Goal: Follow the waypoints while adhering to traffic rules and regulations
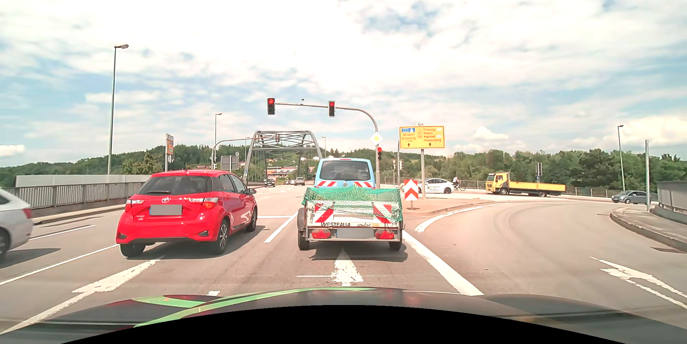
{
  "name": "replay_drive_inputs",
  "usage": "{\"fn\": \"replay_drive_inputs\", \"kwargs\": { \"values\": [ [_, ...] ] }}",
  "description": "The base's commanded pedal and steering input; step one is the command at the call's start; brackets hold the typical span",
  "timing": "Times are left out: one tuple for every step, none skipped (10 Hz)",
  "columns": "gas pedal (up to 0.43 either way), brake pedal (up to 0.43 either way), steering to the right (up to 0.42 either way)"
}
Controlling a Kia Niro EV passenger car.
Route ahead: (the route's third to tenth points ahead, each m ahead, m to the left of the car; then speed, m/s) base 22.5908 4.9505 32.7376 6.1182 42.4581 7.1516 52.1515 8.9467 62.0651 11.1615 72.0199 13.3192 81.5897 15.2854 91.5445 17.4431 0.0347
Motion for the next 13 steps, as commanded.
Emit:
{"fn": "replay_drive_inputs", "kwargs": {
  "values": [
    [0.000, 0.213, -0.007],
    [0.000, 0.213, -0.007],
    [0.000, 0.213, -0.007],
    [0.000, 0.213, -0.007],
    [0.000, 0.220, -0.007],
    [0.000, 0.220, -0.007],
    [0.000, 0.220, -0.007],
    [0.000, 0.220, -0.007],
    [0.000, 0.220, -0.007],
    [0.000, 0.220, -0.007],
    [0.000, 0.220, -0.007],
    [0.000, 0.220, -0.007],
    [0.000, 0.220, -0.007]
  ]
}}
